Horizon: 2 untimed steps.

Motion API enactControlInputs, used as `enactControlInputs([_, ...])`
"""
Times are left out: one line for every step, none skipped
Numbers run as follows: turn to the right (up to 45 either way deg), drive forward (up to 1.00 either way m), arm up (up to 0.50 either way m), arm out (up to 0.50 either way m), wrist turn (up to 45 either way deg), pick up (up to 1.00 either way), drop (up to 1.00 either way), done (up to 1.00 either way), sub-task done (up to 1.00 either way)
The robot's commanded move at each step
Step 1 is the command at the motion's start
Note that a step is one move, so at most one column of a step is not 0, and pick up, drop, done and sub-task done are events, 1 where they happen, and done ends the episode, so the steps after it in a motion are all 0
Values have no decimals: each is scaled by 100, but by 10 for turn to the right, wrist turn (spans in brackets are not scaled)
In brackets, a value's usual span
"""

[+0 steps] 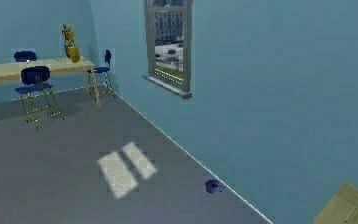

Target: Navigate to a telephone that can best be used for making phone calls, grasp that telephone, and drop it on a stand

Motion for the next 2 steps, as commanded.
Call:
enactControlInputs([0, 0, 32, 0, 0, 0, 0, 0, 0])
enactControlInputs([0, 0, 0, 0, -450, 0, 0, 0, 0])
